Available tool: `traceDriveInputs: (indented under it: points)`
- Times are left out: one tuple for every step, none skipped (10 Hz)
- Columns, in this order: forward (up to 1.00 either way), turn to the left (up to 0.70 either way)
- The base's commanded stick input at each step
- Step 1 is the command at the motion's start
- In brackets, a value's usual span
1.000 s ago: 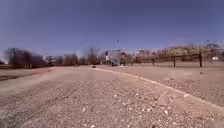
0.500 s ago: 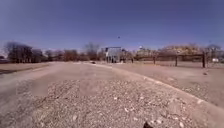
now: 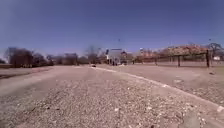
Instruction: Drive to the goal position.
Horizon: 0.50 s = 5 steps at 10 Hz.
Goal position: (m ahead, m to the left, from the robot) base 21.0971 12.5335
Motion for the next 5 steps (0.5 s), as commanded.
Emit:
traceDriveInputs:
  points:
    - [0.70, 0.00]
    - [0.70, 0.00]
    - [0.70, 0.00]
    - [0.70, 0.00]
    - [0.70, 0.00]
